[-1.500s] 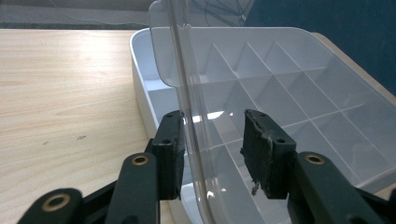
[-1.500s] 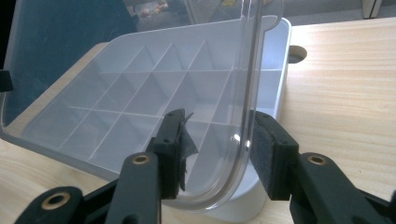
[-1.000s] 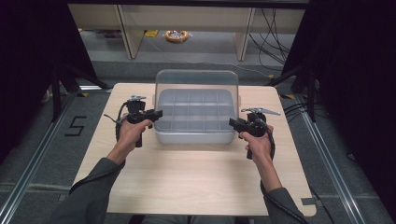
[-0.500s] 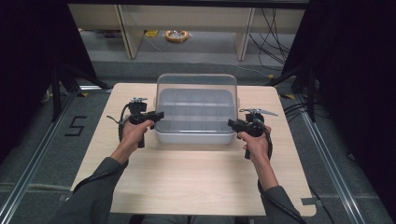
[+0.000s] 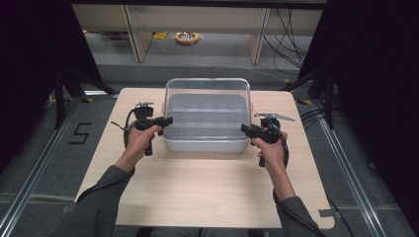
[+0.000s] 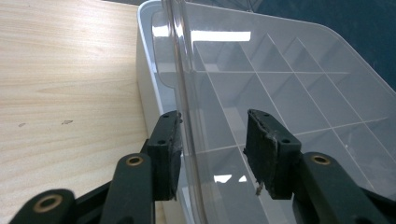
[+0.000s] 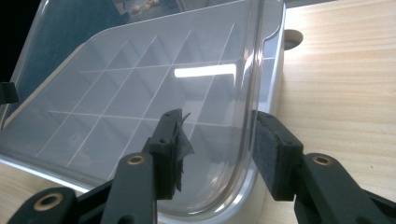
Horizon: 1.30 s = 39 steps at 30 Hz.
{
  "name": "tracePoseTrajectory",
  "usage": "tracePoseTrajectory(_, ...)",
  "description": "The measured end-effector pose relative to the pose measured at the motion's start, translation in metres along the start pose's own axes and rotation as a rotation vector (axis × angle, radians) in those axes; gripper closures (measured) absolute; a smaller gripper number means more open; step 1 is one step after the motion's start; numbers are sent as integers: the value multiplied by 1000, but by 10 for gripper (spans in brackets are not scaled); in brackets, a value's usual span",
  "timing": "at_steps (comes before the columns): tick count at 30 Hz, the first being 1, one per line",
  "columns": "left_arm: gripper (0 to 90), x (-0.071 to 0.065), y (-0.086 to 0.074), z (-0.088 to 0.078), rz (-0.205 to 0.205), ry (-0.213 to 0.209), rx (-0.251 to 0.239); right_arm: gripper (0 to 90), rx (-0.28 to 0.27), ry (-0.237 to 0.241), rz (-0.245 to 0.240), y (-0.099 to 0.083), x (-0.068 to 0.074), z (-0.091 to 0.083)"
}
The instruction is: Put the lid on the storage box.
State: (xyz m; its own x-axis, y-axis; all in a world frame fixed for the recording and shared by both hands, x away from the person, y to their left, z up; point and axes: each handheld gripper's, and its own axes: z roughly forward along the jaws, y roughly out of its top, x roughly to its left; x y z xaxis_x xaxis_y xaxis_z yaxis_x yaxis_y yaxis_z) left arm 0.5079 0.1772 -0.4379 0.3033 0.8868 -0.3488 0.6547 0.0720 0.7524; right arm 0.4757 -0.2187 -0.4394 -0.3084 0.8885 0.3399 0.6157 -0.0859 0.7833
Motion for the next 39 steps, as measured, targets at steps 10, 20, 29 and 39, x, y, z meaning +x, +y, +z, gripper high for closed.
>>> tracePoseTrajectory(10, 539, 4, -7, 5, -26, -26, -5, 553, -1, 7, 17, -8, -6, 3)
tracePoseTrajectory(20, 499, 4, -9, 4, 5, -10, -12, 551, 7, 7, 53, -9, -1, 4)
tracePoseTrajectory(29, 524, -6, -11, 11, 128, 72, 0, 533, 4, 26, 95, -7, -2, 2)
tracePoseTrajectory(39, 512, -2, -12, 9, 91, 50, 10, 522, 33, 19, 88, -6, 0, 1)
